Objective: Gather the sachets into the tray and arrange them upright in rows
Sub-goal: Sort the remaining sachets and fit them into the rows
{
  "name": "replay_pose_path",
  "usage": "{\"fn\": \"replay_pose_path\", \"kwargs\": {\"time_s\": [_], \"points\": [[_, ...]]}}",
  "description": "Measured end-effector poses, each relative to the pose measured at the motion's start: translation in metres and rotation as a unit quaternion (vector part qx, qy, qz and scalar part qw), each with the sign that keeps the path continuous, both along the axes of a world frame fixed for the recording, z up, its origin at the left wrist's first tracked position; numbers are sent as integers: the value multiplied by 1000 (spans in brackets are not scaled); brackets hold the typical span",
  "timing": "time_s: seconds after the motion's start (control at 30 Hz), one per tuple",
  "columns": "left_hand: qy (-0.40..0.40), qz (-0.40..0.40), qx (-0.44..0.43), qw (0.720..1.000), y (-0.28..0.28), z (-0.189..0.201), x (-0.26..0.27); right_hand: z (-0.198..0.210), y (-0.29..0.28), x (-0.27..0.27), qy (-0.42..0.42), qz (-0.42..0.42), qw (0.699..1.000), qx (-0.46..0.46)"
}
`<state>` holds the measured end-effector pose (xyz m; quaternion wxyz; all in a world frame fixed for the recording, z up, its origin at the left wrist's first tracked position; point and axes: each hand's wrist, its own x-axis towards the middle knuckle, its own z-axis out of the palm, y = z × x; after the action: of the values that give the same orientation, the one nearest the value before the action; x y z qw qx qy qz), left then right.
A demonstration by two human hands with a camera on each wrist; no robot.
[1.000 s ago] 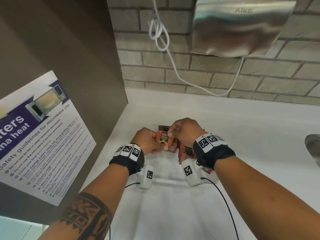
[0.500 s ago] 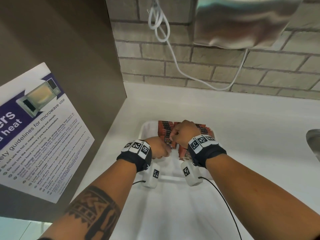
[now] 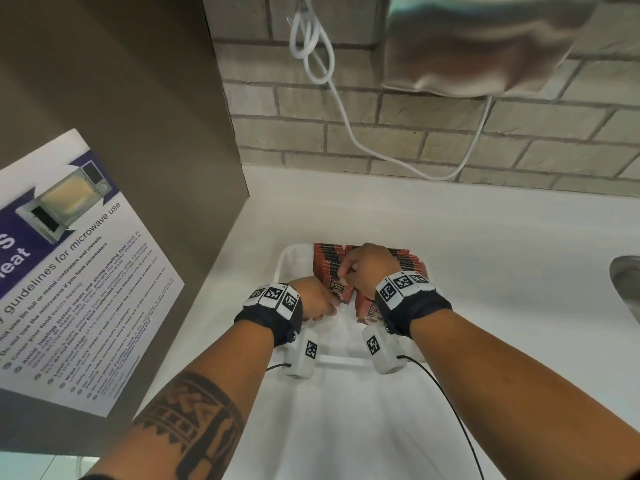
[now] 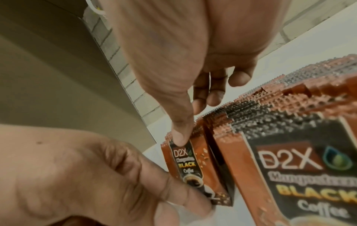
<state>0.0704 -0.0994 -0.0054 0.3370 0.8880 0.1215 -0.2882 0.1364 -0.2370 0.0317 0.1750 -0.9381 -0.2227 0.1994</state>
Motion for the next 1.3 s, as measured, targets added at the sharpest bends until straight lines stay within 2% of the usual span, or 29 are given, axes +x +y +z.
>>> {"fn": "replay_pose_path", "kwargs": {"time_s": [0.23, 0.3, 0.4, 0.53, 0.63, 0.7, 0.73, 0.8, 0.9, 1.1, 1.3], "points": [[-15, 4, -8, 1000, 0, 4, -5, 0, -7, 0, -7, -47, 996, 80], [-41, 4, -16, 999, 4, 8, -7, 4, -17, -1, -17, -65, 991, 113], [-120, 17, -27, 992, 17, 13, -10, 8, -45, 1, -42, -121, 982, 141], [-256, 89, -2, 963, 36, 14, -15, -3, -95, -3, -75, -222, 957, 174], [-311, 128, 29, 941, 44, 9, -18, -20, -124, -8, -77, -297, 931, 197], [-333, 188, 47, 923, 50, 3, -18, -33, -135, -12, -54, -329, 922, 197], [-325, 220, 54, 918, 52, 0, -17, -40, -139, -14, -33, -341, 919, 194], [-263, 265, 53, 926, 56, -4, -15, -53, -144, -17, 20, -360, 912, 195], [-189, 276, 15, 942, 60, -8, -12, -63, -146, -20, 70, -379, 896, 220], [-160, 288, -43, 943, 62, -8, -11, -62, -145, -24, 73, -356, 908, 210], [-140, 303, -108, 937, 72, -10, -7, -65, -144, -23, 72, -368, 901, 216]]}}
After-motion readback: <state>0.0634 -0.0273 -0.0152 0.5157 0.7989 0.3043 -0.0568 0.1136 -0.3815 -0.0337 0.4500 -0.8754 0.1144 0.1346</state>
